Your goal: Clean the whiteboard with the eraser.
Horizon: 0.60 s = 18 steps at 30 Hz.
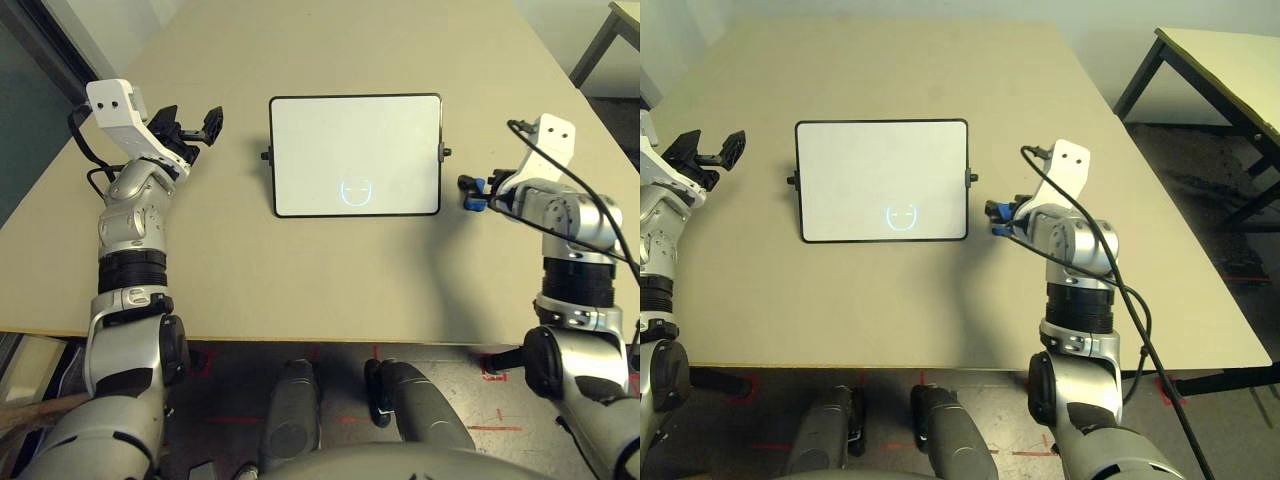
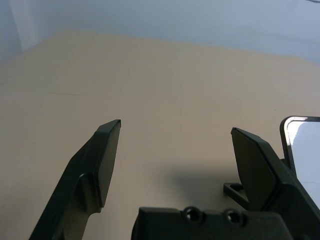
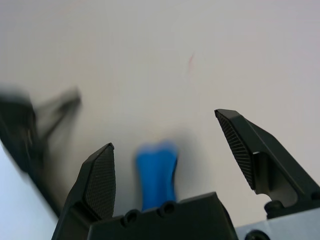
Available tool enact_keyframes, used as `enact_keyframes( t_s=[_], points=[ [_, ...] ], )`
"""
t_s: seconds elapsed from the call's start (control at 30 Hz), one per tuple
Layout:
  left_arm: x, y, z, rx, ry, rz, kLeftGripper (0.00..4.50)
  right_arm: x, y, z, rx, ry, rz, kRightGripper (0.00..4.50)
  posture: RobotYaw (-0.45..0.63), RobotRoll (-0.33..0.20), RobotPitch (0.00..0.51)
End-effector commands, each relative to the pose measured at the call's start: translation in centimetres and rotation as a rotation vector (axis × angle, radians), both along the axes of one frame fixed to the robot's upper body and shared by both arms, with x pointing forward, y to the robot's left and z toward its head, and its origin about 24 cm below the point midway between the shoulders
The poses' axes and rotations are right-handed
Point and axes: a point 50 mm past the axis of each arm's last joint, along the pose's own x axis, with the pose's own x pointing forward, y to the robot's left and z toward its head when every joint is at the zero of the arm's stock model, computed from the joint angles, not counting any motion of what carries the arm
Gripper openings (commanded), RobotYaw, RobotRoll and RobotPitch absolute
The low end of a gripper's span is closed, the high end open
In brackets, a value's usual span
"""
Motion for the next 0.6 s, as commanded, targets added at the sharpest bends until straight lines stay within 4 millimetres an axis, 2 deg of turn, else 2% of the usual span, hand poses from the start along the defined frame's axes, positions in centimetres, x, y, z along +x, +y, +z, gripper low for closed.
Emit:
enact_keyframes(
  t_s=[0.03, 0.13, 0.23, 0.43, 0.6],
  points=[
    [-0.2, 0.3, 0.0, 0.034, -0.021, 0.020, 4.50, 0.8, -2.1, 0.9, -0.015, -0.217, -0.023, 4.46, 0.01, 0.000, 0.130],
    [-0.4, 0.5, -0.7, 0.042, -0.044, 0.042, 4.50, 1.4, -3.7, 0.8, -0.043, -0.368, -0.020, 4.46, 0.01, 0.000, 0.142],
    [-0.7, 0.7, -1.7, 0.028, -0.051, 0.072, 4.50, 1.8, -5.4, -0.3, -0.061, -0.431, -0.041, 4.46, 0.00, 0.000, 0.152],
    [-0.9, 0.8, -3.3, 0.002, -0.047, 0.130, 4.50, 1.7, -7.3, -4.5, -0.098, -0.386, -0.052, 4.46, -0.01, 0.000, 0.160],
    [-0.8, 1.5, -5.1, -0.058, 0.014, 0.163, 4.50, 1.4, -7.4, -6.2, -0.119, -0.360, -0.039, 4.46, -0.02, 0.000, 0.153]
  ],
)
